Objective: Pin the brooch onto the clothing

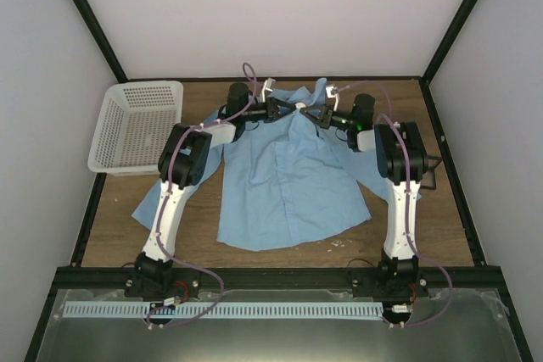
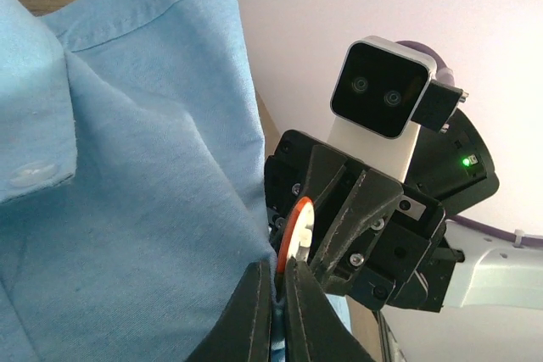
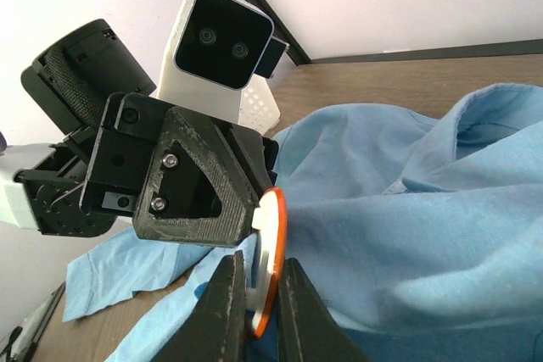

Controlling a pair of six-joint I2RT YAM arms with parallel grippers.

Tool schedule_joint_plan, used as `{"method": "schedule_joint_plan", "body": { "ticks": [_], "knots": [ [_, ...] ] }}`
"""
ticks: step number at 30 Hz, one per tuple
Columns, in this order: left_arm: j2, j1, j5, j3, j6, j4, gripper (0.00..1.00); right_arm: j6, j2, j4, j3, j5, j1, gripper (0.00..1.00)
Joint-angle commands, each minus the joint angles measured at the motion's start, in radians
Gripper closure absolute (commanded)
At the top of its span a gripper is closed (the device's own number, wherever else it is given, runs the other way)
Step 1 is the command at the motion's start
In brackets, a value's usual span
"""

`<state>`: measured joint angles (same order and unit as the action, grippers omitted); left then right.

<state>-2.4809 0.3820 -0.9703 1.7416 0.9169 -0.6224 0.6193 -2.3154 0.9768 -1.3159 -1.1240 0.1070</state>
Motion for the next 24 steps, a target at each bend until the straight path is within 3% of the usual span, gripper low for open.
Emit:
{"method": "schedule_joint_plan", "body": {
  "ticks": [1,6,12,15,18,24],
  "knots": [
    [-0.008,0.005,-0.03,-0.012,0.048,-0.074,1.0,-0.107,0.03,-0.076,-0.033,0.018,-0.003,0.95],
    [-0.004,0.005,-0.036,-0.02,0.078,-0.114,0.96,-0.1,0.022,-0.067,-0.033,0.011,-0.004,0.95],
    [0.01,-0.001,-0.034,-0.041,0.115,-0.144,0.71,-0.103,0.016,-0.058,-0.033,0.004,-0.003,0.97],
    [0.026,-0.007,-0.032,-0.051,0.117,-0.156,0.64,-0.105,0.014,-0.057,-0.033,0.0,-0.003,0.98],
    [0.031,-0.012,-0.026,-0.057,0.094,-0.135,0.65,-0.097,0.014,-0.04,-0.027,0.001,-0.003,0.98],
    [0.019,-0.018,-0.018,-0.077,0.126,-0.181,0.82,-0.09,0.012,-0.03,-0.031,-0.004,-0.003,0.99]
  ]
}}
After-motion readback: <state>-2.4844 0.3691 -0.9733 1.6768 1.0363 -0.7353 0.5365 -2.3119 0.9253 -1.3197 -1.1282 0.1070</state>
